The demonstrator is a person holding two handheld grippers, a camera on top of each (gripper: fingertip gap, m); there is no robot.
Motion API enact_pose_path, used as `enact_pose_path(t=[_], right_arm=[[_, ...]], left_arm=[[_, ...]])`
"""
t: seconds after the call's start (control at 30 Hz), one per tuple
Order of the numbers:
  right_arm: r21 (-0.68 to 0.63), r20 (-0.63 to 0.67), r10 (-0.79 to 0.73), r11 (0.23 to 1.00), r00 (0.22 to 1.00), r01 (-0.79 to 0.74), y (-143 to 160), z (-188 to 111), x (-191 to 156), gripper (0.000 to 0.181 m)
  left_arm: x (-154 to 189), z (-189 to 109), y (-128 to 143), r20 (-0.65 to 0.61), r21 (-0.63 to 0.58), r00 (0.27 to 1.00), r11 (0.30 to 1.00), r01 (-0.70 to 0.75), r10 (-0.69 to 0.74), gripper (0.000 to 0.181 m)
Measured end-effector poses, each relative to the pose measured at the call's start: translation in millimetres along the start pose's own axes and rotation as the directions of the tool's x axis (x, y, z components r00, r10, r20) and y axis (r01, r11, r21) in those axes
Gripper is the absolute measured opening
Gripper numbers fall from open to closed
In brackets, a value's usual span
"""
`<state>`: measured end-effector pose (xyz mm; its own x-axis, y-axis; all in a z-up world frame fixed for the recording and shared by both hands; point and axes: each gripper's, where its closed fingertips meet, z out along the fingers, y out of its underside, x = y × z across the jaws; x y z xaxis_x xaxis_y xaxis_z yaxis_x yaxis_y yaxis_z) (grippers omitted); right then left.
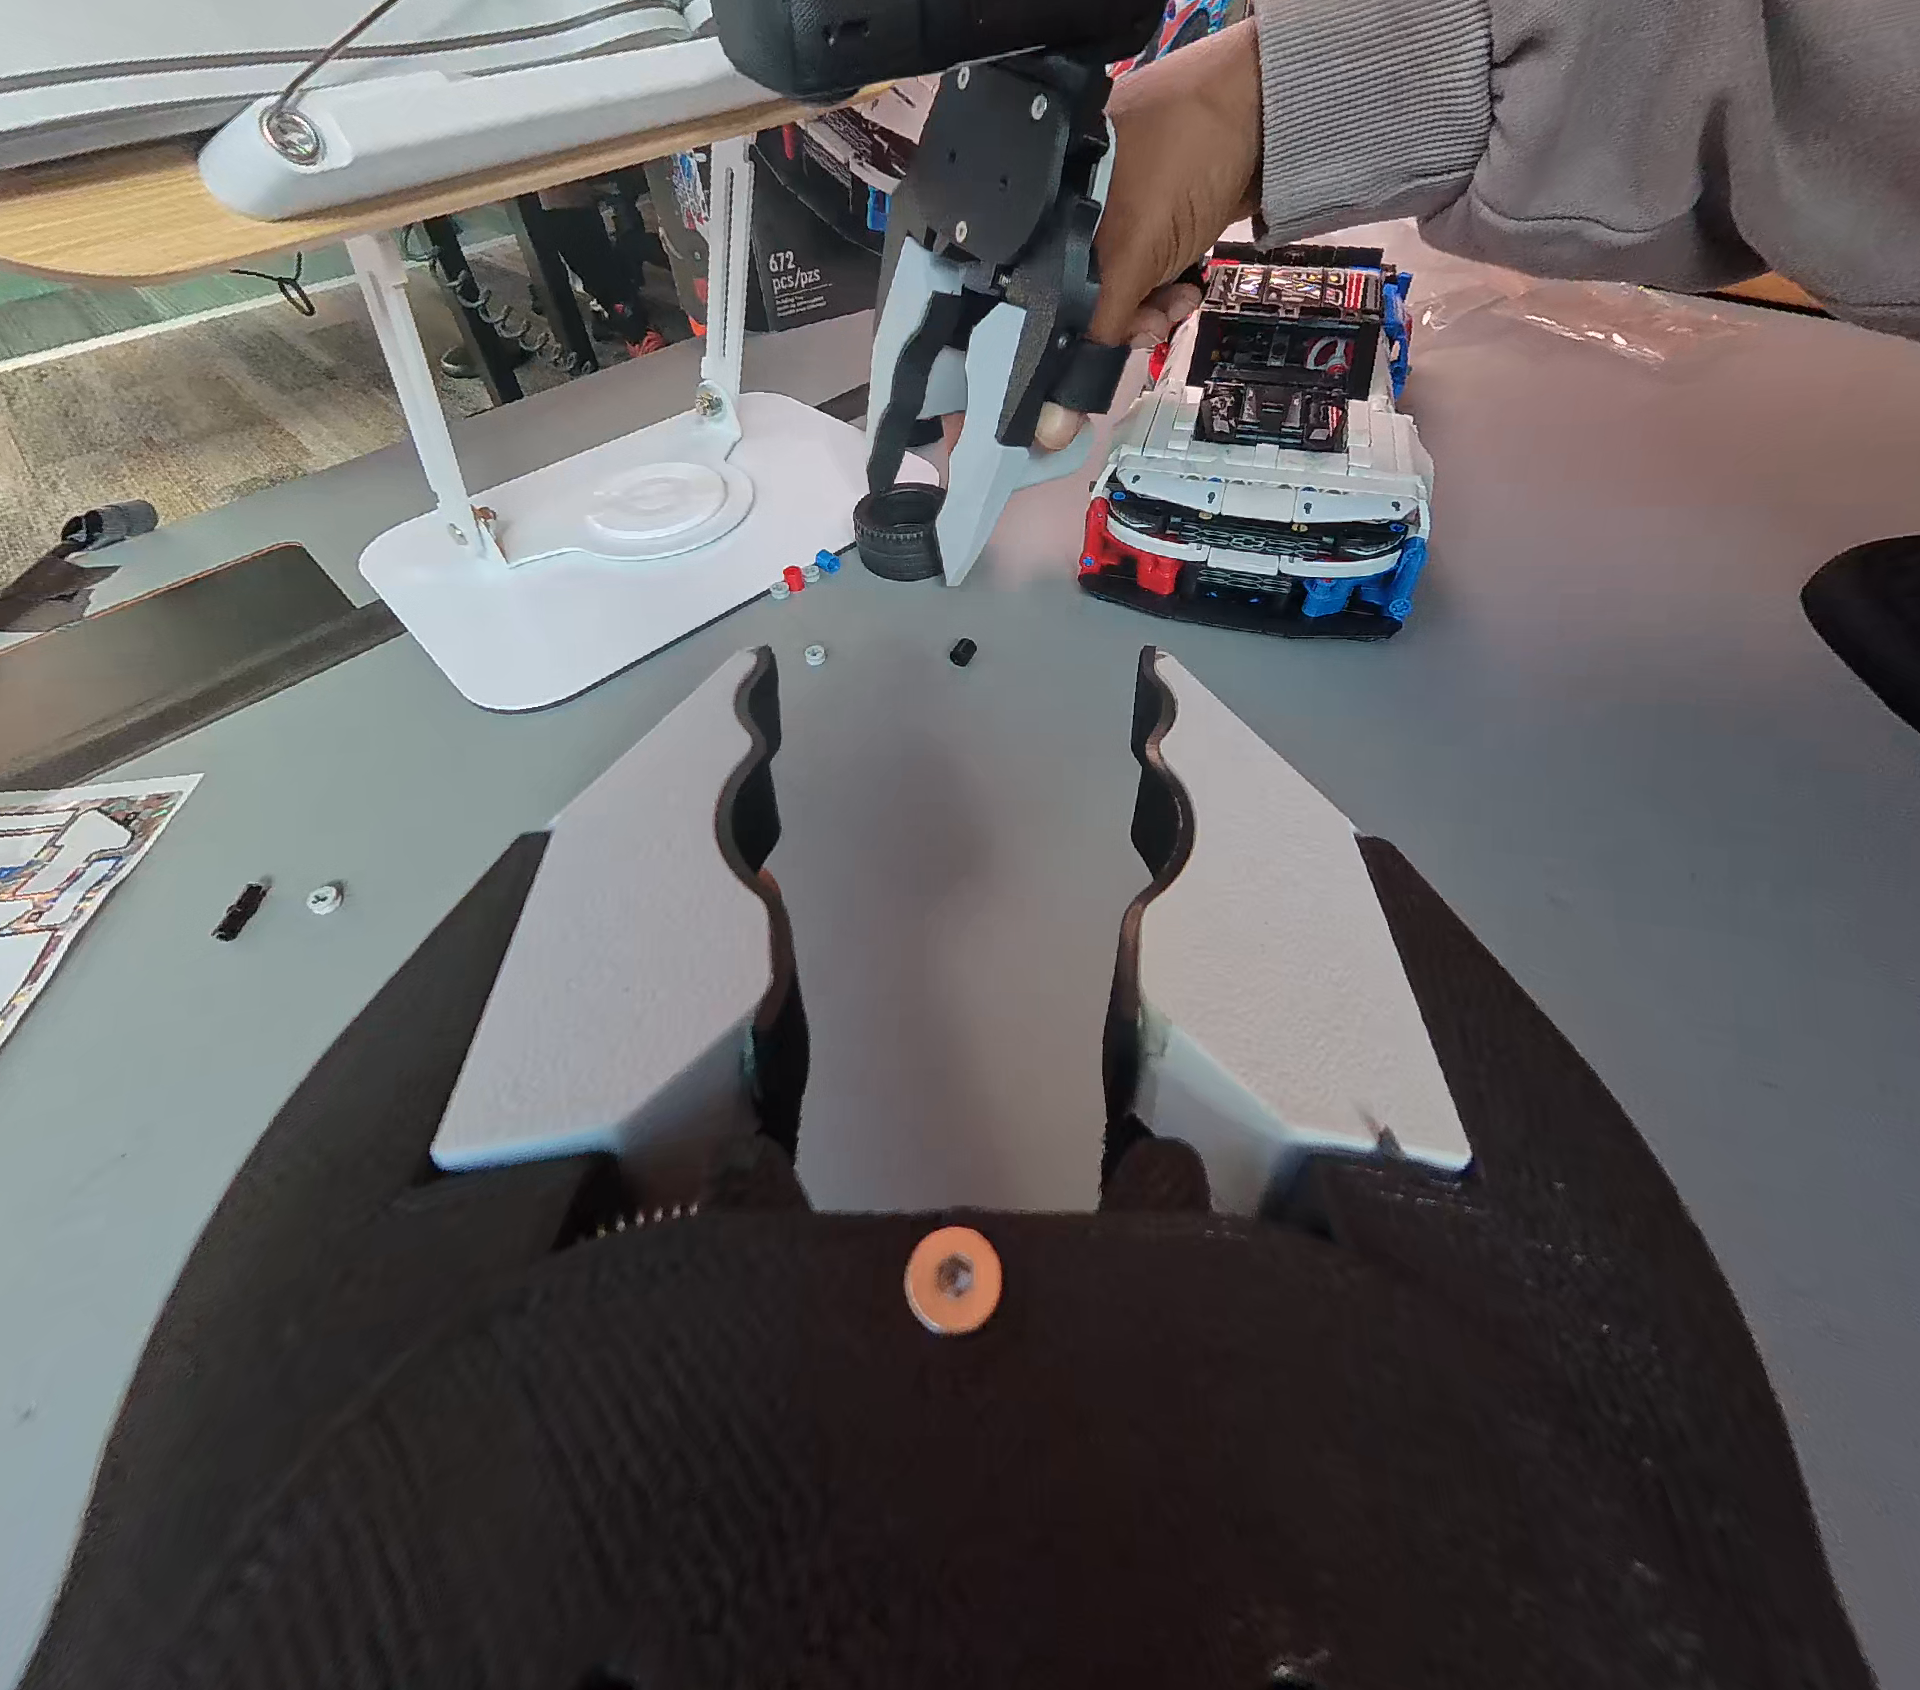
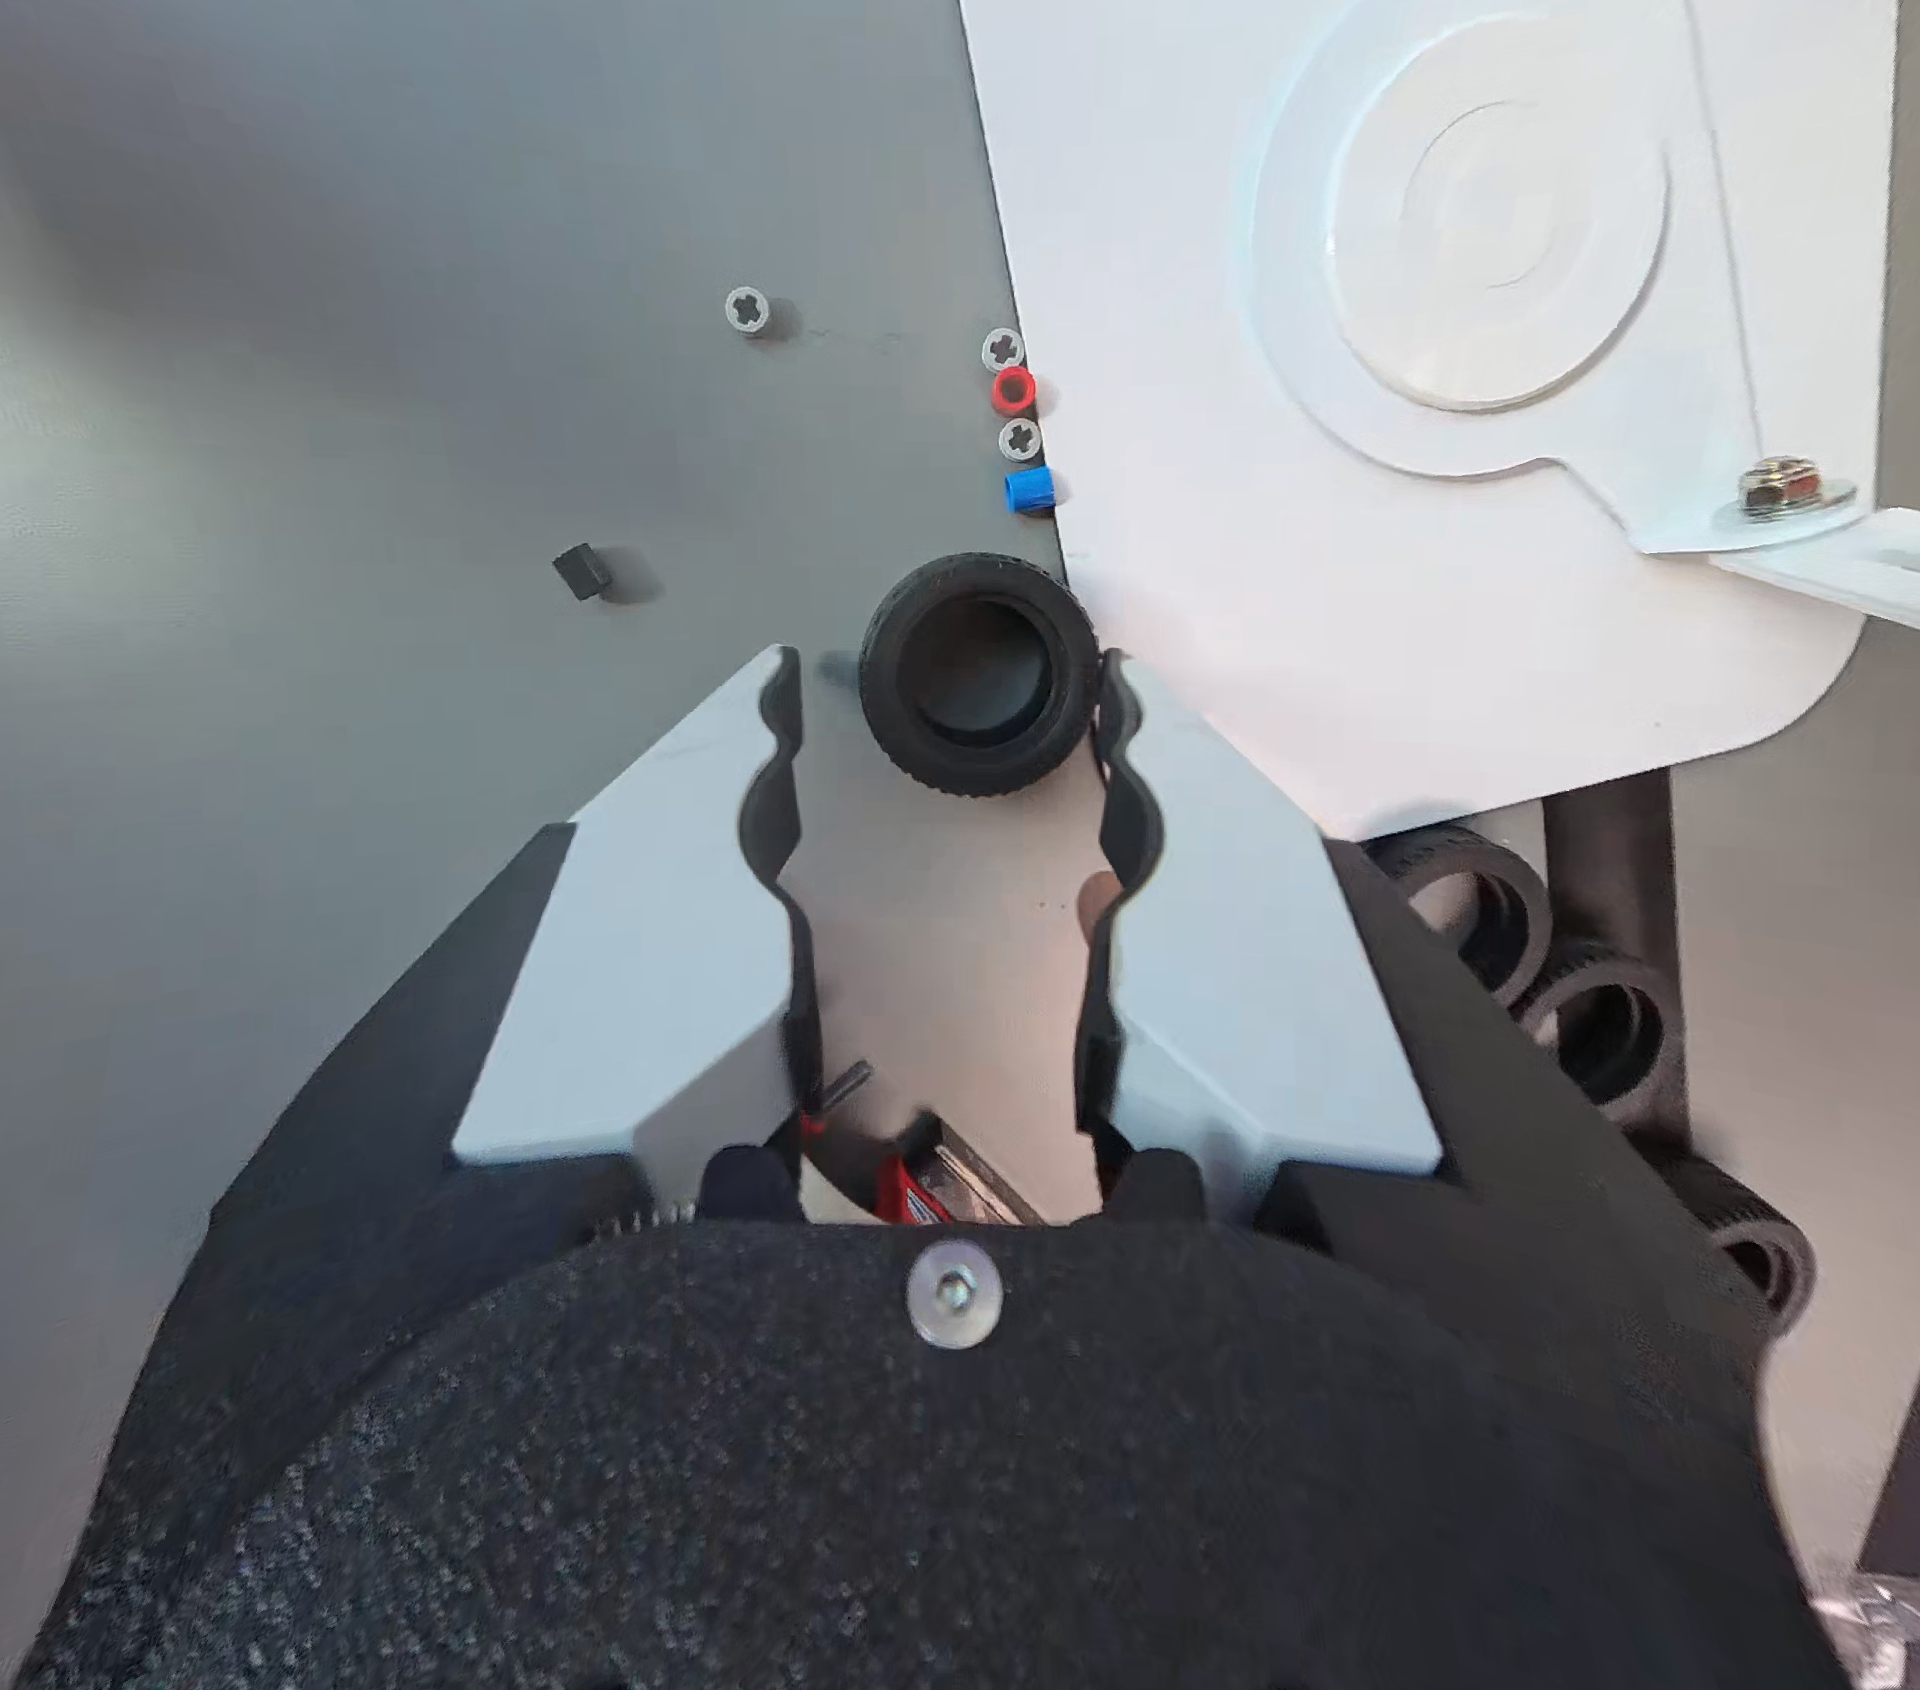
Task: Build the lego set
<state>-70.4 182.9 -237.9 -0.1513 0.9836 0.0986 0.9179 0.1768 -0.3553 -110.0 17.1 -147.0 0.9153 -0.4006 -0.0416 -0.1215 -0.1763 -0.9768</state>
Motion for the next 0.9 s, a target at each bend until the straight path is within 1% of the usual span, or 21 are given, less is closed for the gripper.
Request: enact_pose_path(t=[0.03,0.13,0.23,0.3,0.37,0.47,0.6,0.67,0.8,0.9], right_arm=[[-0.004,-0.03,-0.006,1.0,1.0,0.006,0.1,0.7,4.5,0.045],[0.005,0.0,0.006,1.0,1.0,-0.006,-1.1,-1.9,0.3,0.043],[0.049,-0.023,-0.019,0.999,1.0,0.02,-10.3,-15.4,-6.4,0.042],[0.1,-0.03,-0.039,0.994,0.999,0.042,-24.0,-31.6,-21.1,0.041],[0.126,-0.033,-0.085,0.988,0.996,0.089,-34.4,-45.1,-44.9,0.042],[0.099,-0.036,-0.144,0.984,0.989,0.147,-33.6,-51.6,-81.5,0.042],[0.085,0.018,-0.184,0.98,0.983,0.182,-25.5,-42.6,-126.2,0.042],[0.082,0.002,-0.192,0.978,0.981,0.191,-27.9,-33.5,-137.0,0.042],[0.074,-0.035,-0.217,0.973,0.975,0.219,-44.5,-15.2,-134.8,0.042],[0.098,-0.002,-0.209,0.973,0.978,0.208,-62.1,-2.5,-128.6,0.043]], left_arm=[[-0.3,0.5,0.2,-0.002,0.0,1.0,1.0,0.001,-0.001,0.068],[0.3,1.9,1.8,-0.012,-0.003,1.0,1.0,0.009,-0.009,0.067],[2.5,2.2,2.6,-0.02,-0.007,1.0,1.0,0.008,-0.008,0.066],[3.8,2.0,2.8,-0.023,-0.011,1.0,1.0,0.001,-0.001,0.066],[4.8,2.3,3.2,-0.025,-0.012,1.0,1.0,-0.001,0.0,0.066],[5.2,3.3,5.2,-0.03,-0.02,1.0,1.0,0.005,-0.006,0.065],[3.5,3.4,6.6,-0.022,-0.026,1.0,1.0,0.003,-0.004,0.064],[1.7,3.2,7.1,-0.013,-0.028,1.0,1.0,0.002,-0.002,0.063],[-2.9,3.2,9.2,0.004,-0.036,1.0,0.999,0.006,-0.006,0.061],[-7.5,2.2,10.6,0.021,-0.042,1.0,0.999,0.009,-0.008,0.061]])
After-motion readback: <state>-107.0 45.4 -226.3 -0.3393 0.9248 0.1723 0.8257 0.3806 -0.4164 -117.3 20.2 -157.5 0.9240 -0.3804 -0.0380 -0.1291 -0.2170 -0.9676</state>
